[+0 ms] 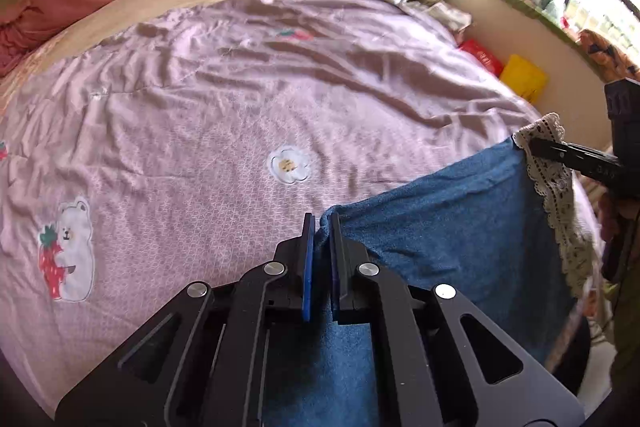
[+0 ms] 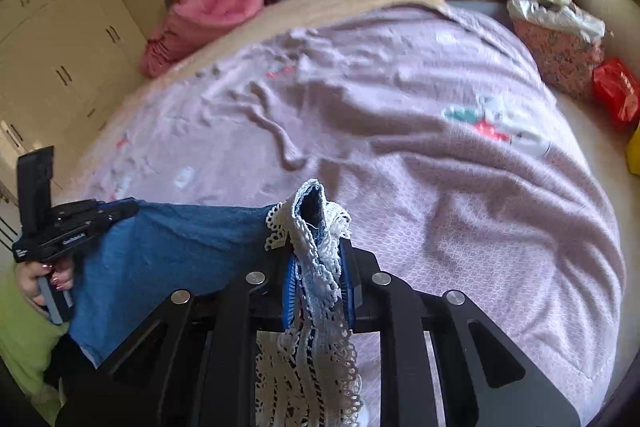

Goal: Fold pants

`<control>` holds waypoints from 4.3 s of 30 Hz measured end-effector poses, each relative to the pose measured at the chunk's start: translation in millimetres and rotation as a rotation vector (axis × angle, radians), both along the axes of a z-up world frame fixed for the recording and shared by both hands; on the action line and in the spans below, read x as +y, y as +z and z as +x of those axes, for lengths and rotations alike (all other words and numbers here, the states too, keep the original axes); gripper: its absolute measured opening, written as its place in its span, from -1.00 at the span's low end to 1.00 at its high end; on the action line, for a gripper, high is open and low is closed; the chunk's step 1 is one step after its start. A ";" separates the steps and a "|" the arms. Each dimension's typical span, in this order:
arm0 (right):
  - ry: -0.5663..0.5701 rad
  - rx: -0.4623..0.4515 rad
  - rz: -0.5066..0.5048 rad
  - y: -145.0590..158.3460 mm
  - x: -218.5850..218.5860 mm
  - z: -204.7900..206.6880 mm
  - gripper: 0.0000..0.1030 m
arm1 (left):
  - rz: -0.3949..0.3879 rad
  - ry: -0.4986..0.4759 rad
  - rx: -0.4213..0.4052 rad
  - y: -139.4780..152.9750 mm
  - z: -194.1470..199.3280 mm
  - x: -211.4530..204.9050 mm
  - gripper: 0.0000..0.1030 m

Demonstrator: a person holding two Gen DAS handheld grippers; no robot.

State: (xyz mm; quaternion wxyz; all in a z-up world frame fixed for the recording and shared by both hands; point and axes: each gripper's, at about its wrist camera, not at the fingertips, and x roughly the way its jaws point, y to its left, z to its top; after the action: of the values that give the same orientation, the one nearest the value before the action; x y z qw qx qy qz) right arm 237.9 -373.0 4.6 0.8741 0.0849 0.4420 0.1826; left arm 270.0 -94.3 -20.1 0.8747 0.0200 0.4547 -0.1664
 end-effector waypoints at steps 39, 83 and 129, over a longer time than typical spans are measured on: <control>-0.121 0.023 0.017 -11.3 -12.3 -157.7 0.01 | 0.018 0.509 -0.075 22.2 -210.7 189.6 0.53; -0.109 -0.158 -0.123 29.6 28.1 -219.3 0.11 | 0.025 0.431 -0.246 81.8 -235.0 171.1 0.69; -0.251 -0.132 -0.022 18.1 -5.5 -205.8 0.55 | 0.011 -0.249 -0.154 62.8 -73.2 -94.6 0.81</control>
State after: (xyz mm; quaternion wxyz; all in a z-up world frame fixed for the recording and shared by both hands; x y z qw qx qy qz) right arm 32.1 -378.6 22.7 0.9181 0.1176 0.3716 0.0719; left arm 196.8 -188.8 42.7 0.8794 0.0938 0.3812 -0.2693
